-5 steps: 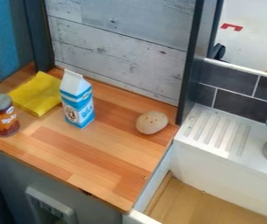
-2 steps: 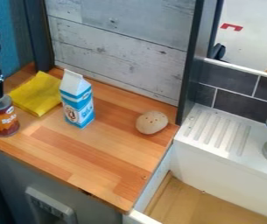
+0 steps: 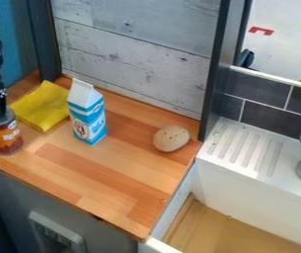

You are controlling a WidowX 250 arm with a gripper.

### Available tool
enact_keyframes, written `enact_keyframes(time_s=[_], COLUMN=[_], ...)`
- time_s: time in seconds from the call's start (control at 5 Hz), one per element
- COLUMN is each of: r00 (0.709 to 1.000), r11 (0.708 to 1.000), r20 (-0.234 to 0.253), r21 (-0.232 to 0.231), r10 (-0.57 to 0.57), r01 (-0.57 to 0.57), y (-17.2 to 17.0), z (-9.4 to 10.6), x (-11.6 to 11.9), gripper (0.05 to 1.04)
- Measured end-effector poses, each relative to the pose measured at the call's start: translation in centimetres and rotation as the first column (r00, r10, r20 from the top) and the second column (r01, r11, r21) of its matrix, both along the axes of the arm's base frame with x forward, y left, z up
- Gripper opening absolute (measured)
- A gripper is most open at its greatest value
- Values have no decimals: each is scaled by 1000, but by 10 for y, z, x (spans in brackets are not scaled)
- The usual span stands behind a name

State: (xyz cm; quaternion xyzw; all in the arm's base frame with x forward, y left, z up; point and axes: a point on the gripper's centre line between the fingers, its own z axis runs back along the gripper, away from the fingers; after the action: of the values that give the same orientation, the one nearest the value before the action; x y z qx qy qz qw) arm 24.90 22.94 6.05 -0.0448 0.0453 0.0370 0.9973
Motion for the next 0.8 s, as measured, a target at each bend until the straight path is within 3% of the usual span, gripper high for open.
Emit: enact_keyframes(time_s=[0.2,0.6,0.8], r00=[1000,994,989], r11=[1000,990,984], r20=[-1,33,83], r21=[-31,-92,-123], r10=[5,-108,-118], r01=[-5,111,128], y=[-12,-84,-112], z=[-2,-4,-6], x=[-6,-2,7], gripper=[1000,1000,1000])
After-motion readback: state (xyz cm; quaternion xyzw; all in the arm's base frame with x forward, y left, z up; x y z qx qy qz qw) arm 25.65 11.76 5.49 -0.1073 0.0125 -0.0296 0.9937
